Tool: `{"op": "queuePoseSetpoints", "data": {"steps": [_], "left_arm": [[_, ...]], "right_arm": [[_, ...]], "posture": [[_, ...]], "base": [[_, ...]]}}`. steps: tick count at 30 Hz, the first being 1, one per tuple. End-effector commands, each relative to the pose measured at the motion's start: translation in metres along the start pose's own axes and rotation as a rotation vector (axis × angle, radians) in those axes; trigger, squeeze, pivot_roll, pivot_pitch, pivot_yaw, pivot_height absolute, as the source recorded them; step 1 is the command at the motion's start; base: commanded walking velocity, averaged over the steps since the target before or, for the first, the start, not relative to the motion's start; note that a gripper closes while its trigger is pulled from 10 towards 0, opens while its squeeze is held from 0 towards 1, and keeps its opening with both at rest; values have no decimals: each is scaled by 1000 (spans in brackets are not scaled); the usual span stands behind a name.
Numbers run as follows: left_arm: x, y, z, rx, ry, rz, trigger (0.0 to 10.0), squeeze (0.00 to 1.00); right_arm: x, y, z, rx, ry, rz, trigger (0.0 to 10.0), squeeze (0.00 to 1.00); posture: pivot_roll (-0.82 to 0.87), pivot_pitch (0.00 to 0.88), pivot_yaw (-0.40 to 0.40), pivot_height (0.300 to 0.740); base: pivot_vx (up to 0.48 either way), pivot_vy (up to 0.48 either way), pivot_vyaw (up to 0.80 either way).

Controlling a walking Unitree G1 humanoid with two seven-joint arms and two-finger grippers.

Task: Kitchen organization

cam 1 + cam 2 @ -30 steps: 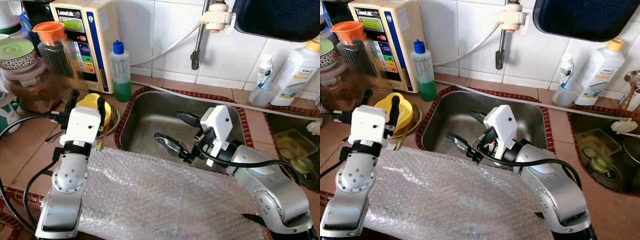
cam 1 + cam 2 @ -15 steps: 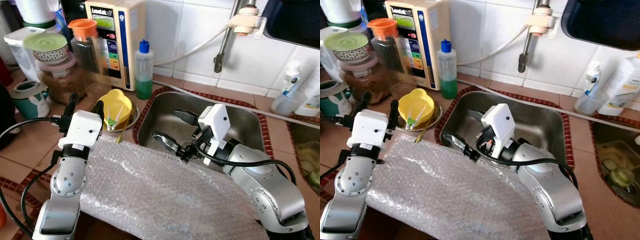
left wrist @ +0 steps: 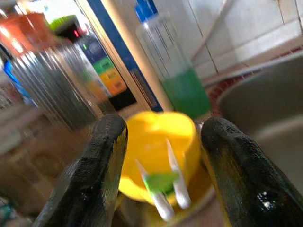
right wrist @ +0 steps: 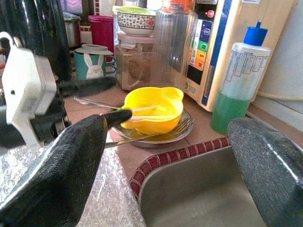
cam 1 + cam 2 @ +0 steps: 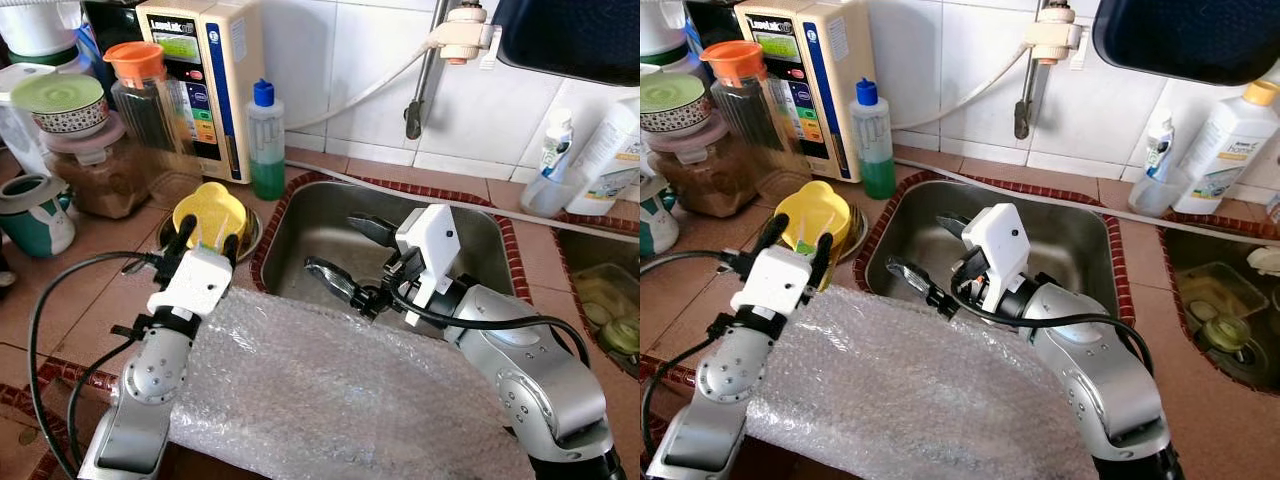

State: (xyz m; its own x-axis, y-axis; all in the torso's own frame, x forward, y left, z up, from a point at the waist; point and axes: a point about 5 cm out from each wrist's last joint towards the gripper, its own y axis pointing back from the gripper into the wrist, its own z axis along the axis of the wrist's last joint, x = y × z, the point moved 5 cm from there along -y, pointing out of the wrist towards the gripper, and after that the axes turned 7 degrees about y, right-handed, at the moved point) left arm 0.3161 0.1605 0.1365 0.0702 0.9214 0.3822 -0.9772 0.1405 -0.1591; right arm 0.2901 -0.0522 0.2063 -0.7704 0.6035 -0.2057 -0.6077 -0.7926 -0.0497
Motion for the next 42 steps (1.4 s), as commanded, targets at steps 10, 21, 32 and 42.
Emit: {"op": "queuePoseSetpoints", "data": {"steps": [10,21,32,42], "left_arm": [[7,2,-7,-28,116,102,10000,1000],[-1,-4,-23,17,121,76,10000,0],[-4,-6,-33,38,116,57,4667,0],[-5,-8,-30,14,111,53,0,0]], "right_arm": [[-1,-1,2,-3,14,-6,10000,0],[1,-1,3,-2,19,17,10000,0],[4,-1,4,-1,16,33,10000,0],[3,0,3,2,17,26,10000,0]], "posture": [[20,22,-30,740],[11,14,-26,740],[6,14,-29,740],[5,18,-29,740]], "base": [[0,0,0],[0,0,0],[0,0,0],[0,0,0]]}}
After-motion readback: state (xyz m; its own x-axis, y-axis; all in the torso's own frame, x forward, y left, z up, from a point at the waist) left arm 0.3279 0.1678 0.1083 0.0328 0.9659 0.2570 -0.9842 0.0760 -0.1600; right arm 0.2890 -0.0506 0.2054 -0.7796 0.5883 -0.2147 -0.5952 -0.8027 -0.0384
